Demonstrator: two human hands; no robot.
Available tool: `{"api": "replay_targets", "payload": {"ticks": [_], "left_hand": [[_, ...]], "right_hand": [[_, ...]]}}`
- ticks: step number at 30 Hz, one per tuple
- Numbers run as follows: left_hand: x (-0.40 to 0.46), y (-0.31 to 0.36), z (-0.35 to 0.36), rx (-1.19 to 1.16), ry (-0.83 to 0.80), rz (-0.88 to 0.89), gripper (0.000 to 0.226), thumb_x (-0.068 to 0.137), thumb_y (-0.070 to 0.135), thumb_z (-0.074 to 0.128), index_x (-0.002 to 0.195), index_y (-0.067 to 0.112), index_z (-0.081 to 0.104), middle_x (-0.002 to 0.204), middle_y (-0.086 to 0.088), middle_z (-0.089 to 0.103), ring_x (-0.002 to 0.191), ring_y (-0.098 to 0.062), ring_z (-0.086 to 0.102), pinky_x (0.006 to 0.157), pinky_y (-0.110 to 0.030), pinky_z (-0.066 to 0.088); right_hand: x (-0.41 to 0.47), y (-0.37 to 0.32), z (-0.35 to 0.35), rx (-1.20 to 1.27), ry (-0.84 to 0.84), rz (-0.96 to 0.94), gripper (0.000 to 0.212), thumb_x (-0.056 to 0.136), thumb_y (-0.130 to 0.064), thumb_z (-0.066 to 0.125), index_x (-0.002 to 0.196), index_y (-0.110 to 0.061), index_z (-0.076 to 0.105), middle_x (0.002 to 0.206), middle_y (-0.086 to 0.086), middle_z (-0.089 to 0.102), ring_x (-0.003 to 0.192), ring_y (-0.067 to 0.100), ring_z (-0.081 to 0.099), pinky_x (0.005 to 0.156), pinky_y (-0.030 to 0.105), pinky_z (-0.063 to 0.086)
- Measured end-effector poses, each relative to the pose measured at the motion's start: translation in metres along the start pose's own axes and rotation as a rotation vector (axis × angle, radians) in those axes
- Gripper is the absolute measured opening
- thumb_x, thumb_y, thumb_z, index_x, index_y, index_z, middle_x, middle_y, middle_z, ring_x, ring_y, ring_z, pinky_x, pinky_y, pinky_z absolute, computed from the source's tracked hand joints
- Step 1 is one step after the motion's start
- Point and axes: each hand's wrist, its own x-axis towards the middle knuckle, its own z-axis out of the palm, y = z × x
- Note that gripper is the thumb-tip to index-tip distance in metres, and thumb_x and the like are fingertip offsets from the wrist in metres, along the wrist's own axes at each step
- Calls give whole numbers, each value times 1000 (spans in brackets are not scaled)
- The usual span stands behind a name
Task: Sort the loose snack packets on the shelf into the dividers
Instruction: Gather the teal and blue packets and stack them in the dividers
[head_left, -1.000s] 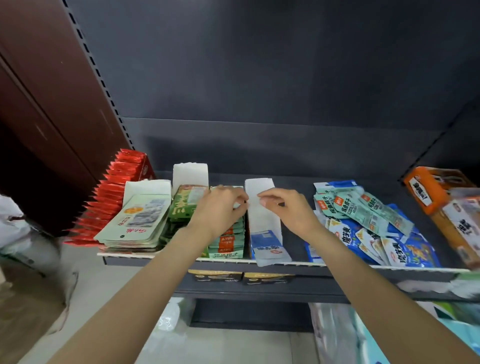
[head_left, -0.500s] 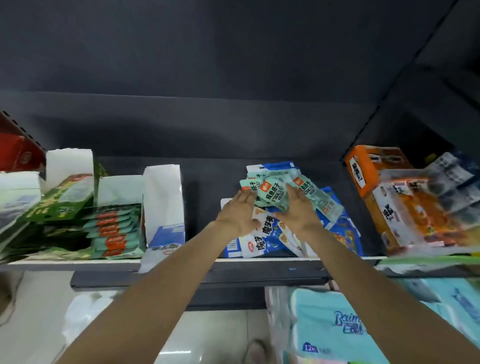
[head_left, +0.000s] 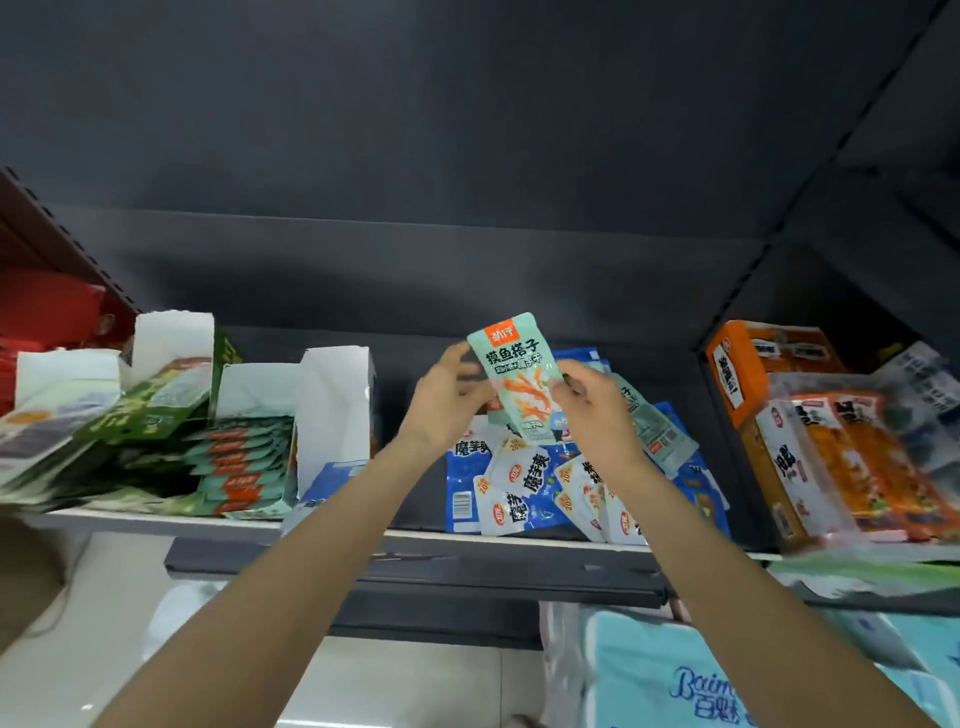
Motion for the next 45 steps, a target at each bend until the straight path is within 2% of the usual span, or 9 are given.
{"api": "replay_targets", "payload": {"ticks": [6,15,20,23,26,30,35,40,45], "left_hand": [[-26,17,-75,31,219,170,18,90,17,62,80,3,54,91,-6,71,86,-16,69,76,-41,56],[-69,-13,-211,196,300,274,13,93,22,56,82,16,59,81,1,69,80,-13,67,70,-30,53],[-79,-33,-263,267,346,305,7,92,21,59,98,20,57,81,10,64,76,1,62,65,-7,47],[-79,-47,-279,369,342,335,4,92,21,58,95,17,59,83,7,66,78,-7,62,68,-11,47],[-77,-62,-286,483,265,339,12,93,23,56,98,15,64,89,0,70,84,-17,64,76,-31,52],[-71,-73,-279,886,85,413,23,97,27,48,110,21,66,109,2,68,103,-21,55,90,-33,42],[-61,-73,-264,1199,-19,297,34,98,41,37,117,30,62,115,1,63,117,-20,42,99,-39,28],[-59,-57,-237,1123,51,261,35,97,42,38,123,27,56,122,2,59,122,-20,41,99,-41,27],[-45,-21,-163,885,23,376,30,98,28,40,122,21,56,118,1,62,114,-21,47,94,-35,32]], "right_hand": [[0,-51,39,68,-60,-80,10,91,-12,58,92,-8,68,91,-5,70,82,1,65,73,19,53],[-5,-124,144,100,-175,-146,12,87,-13,64,76,-10,67,77,-8,69,73,3,63,79,43,55],[-10,-147,198,97,-134,-177,10,89,-12,62,84,-14,69,84,-5,70,81,10,65,81,45,54],[-12,-151,218,79,-119,-155,12,89,-12,61,93,-8,71,92,0,71,89,18,66,84,45,53],[-12,-145,226,-42,-92,-140,14,88,-11,62,98,-6,71,93,2,70,89,16,65,86,34,51],[-18,-141,224,-122,-75,-152,17,86,-12,66,102,-12,71,95,-6,66,87,6,60,76,7,44],[-18,-133,221,-272,-197,-172,14,89,-11,61,96,-12,73,97,0,71,86,8,59,83,21,47],[-17,-124,198,-207,-170,-149,17,91,-14,58,102,-12,71,103,-3,70,88,1,57,73,-4,36],[-14,-89,138,-183,-40,-98,19,91,-9,57,103,-12,71,102,0,70,89,7,62,79,10,45]]}}
